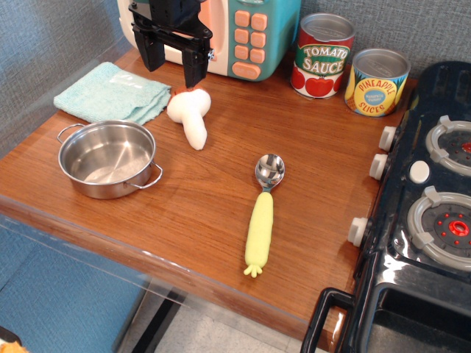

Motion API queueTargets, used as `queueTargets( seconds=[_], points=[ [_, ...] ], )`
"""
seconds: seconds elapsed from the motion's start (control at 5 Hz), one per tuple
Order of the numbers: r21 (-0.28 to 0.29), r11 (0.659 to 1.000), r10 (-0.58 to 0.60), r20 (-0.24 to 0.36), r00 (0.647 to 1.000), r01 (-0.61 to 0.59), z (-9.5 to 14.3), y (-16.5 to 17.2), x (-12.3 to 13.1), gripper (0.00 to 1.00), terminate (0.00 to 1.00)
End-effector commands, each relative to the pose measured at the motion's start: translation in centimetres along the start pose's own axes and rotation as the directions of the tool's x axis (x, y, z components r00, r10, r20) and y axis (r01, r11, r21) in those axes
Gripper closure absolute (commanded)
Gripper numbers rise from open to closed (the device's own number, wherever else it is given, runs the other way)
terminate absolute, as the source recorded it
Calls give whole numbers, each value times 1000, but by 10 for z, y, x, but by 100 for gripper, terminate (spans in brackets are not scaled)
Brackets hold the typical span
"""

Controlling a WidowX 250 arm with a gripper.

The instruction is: POT IS PLACED ON TOP OF THE PIECE

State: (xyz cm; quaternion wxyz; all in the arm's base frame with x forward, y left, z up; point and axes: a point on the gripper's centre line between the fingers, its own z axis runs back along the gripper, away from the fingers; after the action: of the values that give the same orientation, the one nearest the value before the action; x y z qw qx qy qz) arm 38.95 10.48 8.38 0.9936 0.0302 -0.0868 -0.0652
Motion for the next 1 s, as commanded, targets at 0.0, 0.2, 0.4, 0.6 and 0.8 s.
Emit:
queueTargets(
  seconds=[0.0,0.2,0.4,0.6,0.8],
  points=[
    [0,1000,0,0,1000,0,0,0,0,0,0],
    [-14,1000,20,28,999,-20,8,-5,-14,0,0],
    [-16,998,59,73,996,-58,16,-12,-24,0,0],
    [-8,993,114,53,992,-114,14,-17,-33,0,0],
    [33,989,147,10,989,-147,2,-16,-44,0,0]
  ],
)
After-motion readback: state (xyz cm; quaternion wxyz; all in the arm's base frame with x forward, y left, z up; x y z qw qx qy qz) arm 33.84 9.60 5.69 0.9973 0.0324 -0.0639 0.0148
